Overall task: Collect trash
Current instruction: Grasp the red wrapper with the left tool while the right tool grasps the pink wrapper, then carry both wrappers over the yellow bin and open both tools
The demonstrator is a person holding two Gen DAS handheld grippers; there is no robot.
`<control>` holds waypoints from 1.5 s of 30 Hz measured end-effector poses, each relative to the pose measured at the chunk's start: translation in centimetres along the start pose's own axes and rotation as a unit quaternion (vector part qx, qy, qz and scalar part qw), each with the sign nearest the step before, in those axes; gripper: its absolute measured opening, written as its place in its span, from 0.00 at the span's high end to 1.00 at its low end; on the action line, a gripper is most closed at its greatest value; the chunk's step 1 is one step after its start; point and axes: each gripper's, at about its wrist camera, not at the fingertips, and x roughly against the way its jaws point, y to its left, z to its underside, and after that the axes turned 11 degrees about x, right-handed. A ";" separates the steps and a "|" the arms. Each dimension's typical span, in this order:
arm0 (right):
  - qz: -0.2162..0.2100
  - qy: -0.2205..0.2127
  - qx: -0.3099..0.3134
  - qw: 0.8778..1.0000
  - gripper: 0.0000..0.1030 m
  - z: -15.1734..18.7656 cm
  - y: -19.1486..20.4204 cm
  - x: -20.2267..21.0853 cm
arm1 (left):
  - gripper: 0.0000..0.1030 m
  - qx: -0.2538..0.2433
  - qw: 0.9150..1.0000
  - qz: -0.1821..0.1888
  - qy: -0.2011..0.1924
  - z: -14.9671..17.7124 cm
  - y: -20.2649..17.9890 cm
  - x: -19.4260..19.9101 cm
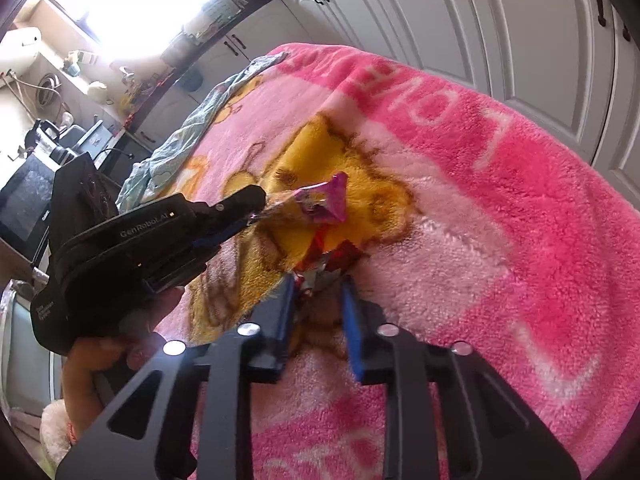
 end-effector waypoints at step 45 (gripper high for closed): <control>0.140 -0.167 -0.055 0.974 0.98 10.8 -13.6 28.3 | 0.97 -0.287 0.948 0.126 0.054 18.3 -25.9 0.3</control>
